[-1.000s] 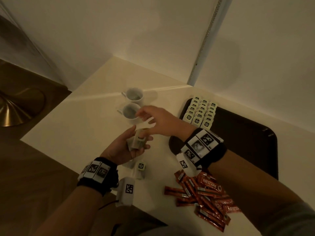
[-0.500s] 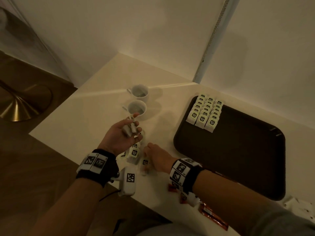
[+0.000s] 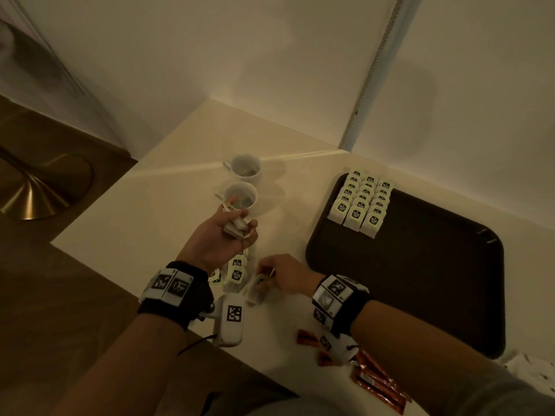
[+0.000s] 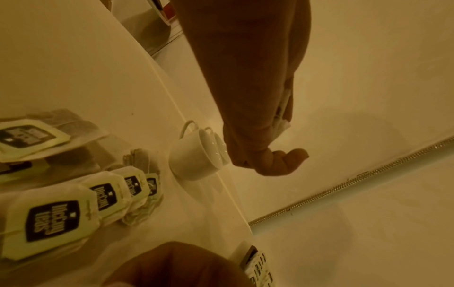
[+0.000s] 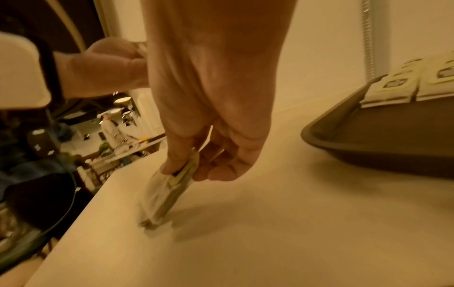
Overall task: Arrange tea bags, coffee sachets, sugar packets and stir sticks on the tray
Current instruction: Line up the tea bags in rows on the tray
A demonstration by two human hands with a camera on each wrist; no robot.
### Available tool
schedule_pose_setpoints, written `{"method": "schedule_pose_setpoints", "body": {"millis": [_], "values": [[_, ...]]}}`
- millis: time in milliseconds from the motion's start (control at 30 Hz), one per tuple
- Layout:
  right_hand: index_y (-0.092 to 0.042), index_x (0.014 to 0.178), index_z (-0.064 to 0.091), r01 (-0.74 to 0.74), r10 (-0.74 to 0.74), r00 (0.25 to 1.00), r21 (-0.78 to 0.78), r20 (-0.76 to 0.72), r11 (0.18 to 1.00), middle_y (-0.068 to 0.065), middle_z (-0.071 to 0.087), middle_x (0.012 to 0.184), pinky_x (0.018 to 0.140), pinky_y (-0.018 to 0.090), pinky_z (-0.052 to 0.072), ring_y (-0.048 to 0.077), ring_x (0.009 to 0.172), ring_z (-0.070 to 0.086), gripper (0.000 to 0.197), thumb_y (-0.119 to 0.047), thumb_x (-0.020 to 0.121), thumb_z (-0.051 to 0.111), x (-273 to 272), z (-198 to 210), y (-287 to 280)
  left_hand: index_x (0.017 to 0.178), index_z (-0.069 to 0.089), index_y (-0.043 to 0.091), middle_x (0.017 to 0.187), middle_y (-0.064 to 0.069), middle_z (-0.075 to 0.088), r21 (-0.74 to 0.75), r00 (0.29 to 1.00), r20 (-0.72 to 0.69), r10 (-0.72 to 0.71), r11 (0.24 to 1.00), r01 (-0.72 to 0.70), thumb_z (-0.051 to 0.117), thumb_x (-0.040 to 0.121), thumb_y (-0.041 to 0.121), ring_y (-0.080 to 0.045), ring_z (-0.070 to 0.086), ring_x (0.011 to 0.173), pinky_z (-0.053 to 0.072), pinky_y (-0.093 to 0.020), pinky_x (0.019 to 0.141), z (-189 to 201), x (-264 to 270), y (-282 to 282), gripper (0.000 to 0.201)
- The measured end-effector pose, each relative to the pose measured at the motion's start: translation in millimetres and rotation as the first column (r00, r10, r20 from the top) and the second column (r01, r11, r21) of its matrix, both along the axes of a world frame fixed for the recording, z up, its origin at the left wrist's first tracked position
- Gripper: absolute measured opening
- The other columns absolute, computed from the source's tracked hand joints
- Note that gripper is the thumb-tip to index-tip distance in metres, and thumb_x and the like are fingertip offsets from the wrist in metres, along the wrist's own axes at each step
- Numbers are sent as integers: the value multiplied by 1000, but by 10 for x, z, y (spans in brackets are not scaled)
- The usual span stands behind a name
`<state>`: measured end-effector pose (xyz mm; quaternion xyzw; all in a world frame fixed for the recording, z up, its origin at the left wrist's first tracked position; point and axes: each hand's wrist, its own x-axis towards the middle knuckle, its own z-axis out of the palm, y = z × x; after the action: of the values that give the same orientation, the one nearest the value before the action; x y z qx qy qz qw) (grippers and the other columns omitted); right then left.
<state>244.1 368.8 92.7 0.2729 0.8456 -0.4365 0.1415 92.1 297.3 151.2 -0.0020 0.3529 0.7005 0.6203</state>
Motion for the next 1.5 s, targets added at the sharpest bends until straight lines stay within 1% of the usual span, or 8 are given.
{"method": "schedule_pose_setpoints", "body": {"millis": [100, 267, 500, 700, 967, 1300, 1400, 1500], "values": [[-5, 105, 65, 34, -38, 997, -57, -65, 998, 13, 66, 105, 74, 24, 49, 14, 85, 57, 26, -10, 81, 71, 23, 156, 147, 98, 57, 19, 77, -2, 59, -6, 998, -64, -18, 1000, 18, 87, 49, 15, -17, 59, 66, 50, -25, 55, 47, -44, 43, 57], [-1, 101, 68, 37, -48, 993, -108, -104, 993, 17, 67, 102, 61, 21, 52, 18, 78, 60, 18, -1, 83, 66, 70, 350, 302, 90, 55, 21, 68, 6, 50, -78, 968, -250, -16, 997, -4, 53, 85, 14, -6, 50, 54, 35, -14, 42, 151, -64, 152, 8], [-6, 101, 65, -43, 50, 983, 40, -176, 998, 3, 66, 94, 66, 10, 45, 10, 77, 60, 17, -13, 85, 67, 89, 800, 593, 85, 57, 19, 73, 1, 52, -111, 852, -511, -119, 991, 72, 54, 92, 4, -9, 49, 55, 39, -19, 43, 241, 31, 369, 17], [-6, 132, 40, -146, 100, 978, 259, 182, 955, 12, 43, 127, 93, 39, 43, 29, 115, 45, 65, -44, 85, 63, 88, 230, 267, 86, 57, 19, 68, 6, 51, -99, 832, -539, -131, 991, 92, 51, 94, 6, -8, 49, 54, 40, -19, 44, 303, 124, 485, 16], [-2, 113, 49, -104, 59, 986, 299, 158, 949, 17, 47, 116, 83, 37, 44, 28, 96, 50, 53, -34, 79, 72, -47, -87, 187, 86, 59, 18, 68, 0, 47, -122, 858, -499, -120, 990, 67, 51, 94, 7, -12, 49, 55, 40, -21, 44, 308, 60, 380, 16], [-11, 120, 45, 85, -91, 994, -102, -61, 991, 15, 62, 112, 81, 30, 52, 21, 90, 59, 53, -19, 78, 76, 114, 88, 322, 85, 58, 17, 69, 0, 48, -162, 806, -577, -130, 986, 43, 52, 94, 5, -10, 47, 53, 41, -19, 44, 331, 88, 367, 16], [-15, 118, 44, 129, -155, 967, -137, -201, 982, 13, 64, 106, 67, 10, 47, 12, 80, 58, 51, -17, 78, 76, 170, 452, 508, 85, 60, 16, 70, 2, 53, -163, 742, -650, -163, 984, 73, 55, 93, 8, -7, 48, 52, 40, -19, 47, 374, 132, 378, 13], [-19, 112, 44, 165, -197, 910, -116, -365, 979, 5, 68, 95, 68, 13, 46, 2, 71, 59, 48, -19, 76, 77, 262, 1026, 732, 91, 63, 13, 74, 1, 58, -131, 673, -710, -207, 978, 162, 59, 91, 12, -9, 47, 54, 40, -19, 48, 458, 209, 425, 4]]}}
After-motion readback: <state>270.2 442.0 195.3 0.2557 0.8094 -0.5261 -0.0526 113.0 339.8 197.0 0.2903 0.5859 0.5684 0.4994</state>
